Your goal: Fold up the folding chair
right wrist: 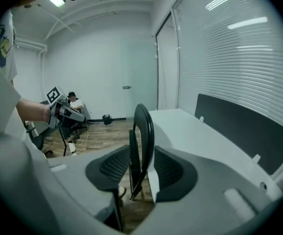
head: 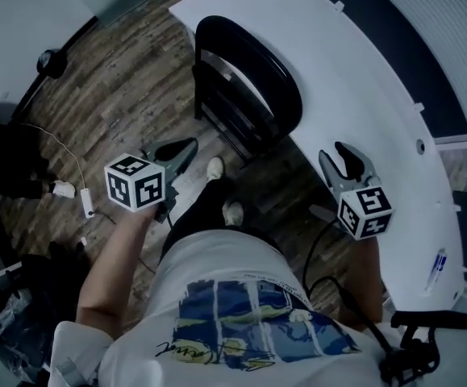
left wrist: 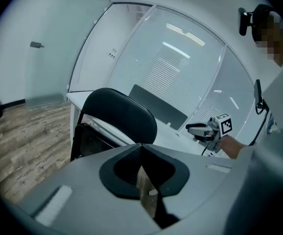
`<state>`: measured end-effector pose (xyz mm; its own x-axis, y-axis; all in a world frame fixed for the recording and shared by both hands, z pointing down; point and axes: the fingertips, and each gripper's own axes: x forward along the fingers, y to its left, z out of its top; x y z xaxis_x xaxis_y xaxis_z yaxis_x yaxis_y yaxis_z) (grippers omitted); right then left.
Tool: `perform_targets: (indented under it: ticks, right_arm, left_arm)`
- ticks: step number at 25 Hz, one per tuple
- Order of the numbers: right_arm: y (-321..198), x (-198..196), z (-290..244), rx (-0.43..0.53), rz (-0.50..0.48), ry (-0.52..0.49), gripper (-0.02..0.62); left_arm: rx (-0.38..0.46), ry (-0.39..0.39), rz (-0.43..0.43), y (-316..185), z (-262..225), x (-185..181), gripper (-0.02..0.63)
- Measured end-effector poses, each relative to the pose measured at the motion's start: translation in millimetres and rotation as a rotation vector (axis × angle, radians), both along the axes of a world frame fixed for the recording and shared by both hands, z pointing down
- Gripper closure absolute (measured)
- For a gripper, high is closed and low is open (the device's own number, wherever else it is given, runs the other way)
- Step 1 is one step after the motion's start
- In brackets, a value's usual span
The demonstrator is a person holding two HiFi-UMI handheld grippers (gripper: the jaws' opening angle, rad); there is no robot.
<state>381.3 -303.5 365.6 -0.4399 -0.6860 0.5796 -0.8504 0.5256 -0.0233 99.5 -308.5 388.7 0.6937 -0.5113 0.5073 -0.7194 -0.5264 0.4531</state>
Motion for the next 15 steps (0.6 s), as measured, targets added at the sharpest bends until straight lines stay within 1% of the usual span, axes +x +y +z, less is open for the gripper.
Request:
perform_targets:
  ticks: [2, 4, 5, 6, 7, 8, 12, 15]
  right_arm:
    - [10.9, -2.3, 1.8, 0.021, -0.021, 0.036, 0.483]
    - [19.4, -5.0, 5.5, 0.043, -0.021, 0.07, 0.553]
    - [23.3, -7.7, 6.9, 0.048, -0.018, 0.072, 0.586]
    - [26.9, -11.5, 7.8, 0.05, -0.014, 0.065, 0.592]
    - [30.2, -16.1, 8.1, 0.051, -0.012, 0.054, 0.592]
    - [33.2, -21.2, 7.9, 0.052, -0.012, 0.042, 0.592]
    - [44.2, -35.4, 5.5, 0.057, -0.009, 0.002, 0.592]
    - [50.2, -44.7, 3.5, 0.062, -0.021, 0.0, 0.592]
  left_arm:
    - [-0.008, 0.019, 0.023, 20.4, -8.2, 3.4, 0.604]
    - [-0.028, 0.076, 0.051, 36.6, -18.7, 8.1, 0.603]
    - [-0.038, 0.11, 0.059, 41.5, -24.4, 10.0, 0.603]
    - [-0.044, 0.134, 0.063, 44.7, -29.4, 11.1, 0.603]
    - [-0.043, 0.143, 0.068, 47.1, -33.2, 11.2, 0.603]
    - [-0.035, 0.135, 0.074, 49.4, -35.9, 11.0, 0.603]
    - [0.013, 0.049, 0.127, 61.3, -40.1, 16.8, 0.603]
    - [0.062, 0.015, 0.168, 67.8, -46.7, 24.6, 0.603]
